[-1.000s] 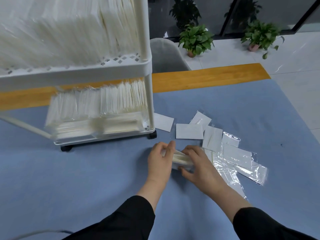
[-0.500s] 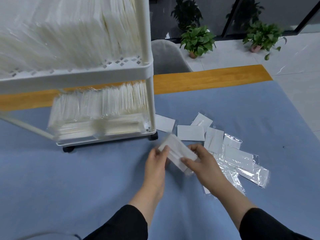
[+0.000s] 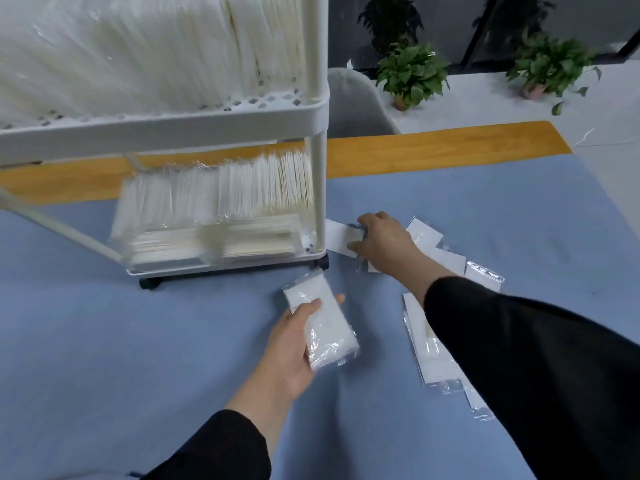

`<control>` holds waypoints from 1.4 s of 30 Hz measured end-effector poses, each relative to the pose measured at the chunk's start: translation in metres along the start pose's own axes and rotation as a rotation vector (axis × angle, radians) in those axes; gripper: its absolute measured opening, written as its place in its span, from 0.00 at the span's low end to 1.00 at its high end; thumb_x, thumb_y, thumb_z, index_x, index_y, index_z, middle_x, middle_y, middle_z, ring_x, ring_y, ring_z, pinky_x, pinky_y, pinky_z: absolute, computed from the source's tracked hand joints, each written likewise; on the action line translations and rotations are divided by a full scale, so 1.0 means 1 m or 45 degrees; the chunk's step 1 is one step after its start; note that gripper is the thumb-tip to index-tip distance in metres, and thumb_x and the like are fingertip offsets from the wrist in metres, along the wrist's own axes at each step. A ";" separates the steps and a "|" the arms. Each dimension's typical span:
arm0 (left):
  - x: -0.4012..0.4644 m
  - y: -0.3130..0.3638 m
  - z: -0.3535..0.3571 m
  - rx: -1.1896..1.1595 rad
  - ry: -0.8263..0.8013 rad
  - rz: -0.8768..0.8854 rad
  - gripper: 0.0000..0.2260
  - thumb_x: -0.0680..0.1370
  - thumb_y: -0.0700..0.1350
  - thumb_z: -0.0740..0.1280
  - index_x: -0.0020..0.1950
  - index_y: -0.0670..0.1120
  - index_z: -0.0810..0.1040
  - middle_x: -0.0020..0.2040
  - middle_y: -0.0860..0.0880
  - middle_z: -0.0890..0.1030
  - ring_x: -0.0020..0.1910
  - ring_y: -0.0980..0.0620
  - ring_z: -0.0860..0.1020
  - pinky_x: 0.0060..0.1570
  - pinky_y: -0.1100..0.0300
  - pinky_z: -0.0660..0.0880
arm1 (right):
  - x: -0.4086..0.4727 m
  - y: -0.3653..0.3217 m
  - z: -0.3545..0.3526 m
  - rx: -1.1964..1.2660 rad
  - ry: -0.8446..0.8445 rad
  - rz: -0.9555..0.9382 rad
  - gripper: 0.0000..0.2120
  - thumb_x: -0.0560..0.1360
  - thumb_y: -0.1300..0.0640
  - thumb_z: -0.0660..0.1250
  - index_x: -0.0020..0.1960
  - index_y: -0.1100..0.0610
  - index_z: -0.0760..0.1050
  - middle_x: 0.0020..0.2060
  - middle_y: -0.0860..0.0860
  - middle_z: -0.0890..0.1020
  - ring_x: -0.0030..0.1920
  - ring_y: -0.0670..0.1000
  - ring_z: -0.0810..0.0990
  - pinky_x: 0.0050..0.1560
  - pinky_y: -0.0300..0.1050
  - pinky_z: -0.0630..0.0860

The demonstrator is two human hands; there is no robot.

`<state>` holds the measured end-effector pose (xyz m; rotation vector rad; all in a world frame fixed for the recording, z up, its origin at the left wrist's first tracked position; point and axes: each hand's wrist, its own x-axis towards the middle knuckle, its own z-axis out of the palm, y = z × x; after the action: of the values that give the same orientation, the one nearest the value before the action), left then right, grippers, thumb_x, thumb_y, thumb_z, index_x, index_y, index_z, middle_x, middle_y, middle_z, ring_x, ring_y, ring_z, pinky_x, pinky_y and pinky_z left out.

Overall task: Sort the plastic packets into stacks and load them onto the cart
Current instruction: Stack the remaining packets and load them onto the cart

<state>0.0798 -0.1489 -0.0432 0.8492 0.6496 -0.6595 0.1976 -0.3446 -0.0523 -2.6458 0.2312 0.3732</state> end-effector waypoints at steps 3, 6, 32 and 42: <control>-0.003 0.003 -0.006 -0.033 -0.064 -0.105 0.20 0.80 0.44 0.65 0.72 0.45 0.74 0.62 0.46 0.84 0.49 0.46 0.84 0.49 0.47 0.82 | 0.019 -0.016 0.001 -0.255 -0.051 0.060 0.30 0.75 0.39 0.70 0.68 0.55 0.69 0.62 0.55 0.72 0.64 0.60 0.72 0.60 0.58 0.68; -0.004 0.003 -0.009 -0.119 -0.107 -0.155 0.25 0.76 0.45 0.67 0.73 0.41 0.74 0.65 0.43 0.82 0.60 0.45 0.83 0.56 0.46 0.80 | 0.029 -0.026 0.001 -0.298 -0.066 0.115 0.27 0.75 0.40 0.70 0.64 0.56 0.68 0.57 0.54 0.76 0.59 0.60 0.75 0.57 0.57 0.66; 0.024 -0.018 0.042 0.013 0.057 -0.004 0.12 0.81 0.40 0.67 0.65 0.41 0.79 0.56 0.42 0.86 0.54 0.43 0.85 0.56 0.46 0.80 | -0.060 0.056 -0.024 -0.219 0.075 -0.043 0.22 0.77 0.49 0.69 0.70 0.51 0.71 0.64 0.53 0.74 0.65 0.59 0.72 0.61 0.56 0.71; 0.027 -0.019 0.046 0.103 0.044 0.044 0.13 0.82 0.39 0.63 0.66 0.42 0.77 0.56 0.42 0.86 0.54 0.44 0.86 0.54 0.48 0.80 | -0.027 0.054 -0.029 -0.579 -0.079 -0.042 0.16 0.78 0.45 0.66 0.61 0.53 0.72 0.54 0.52 0.78 0.58 0.57 0.77 0.54 0.52 0.63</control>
<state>0.0939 -0.2032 -0.0490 0.9462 0.6411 -0.6444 0.1668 -0.4030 -0.0414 -3.0712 0.0892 0.5510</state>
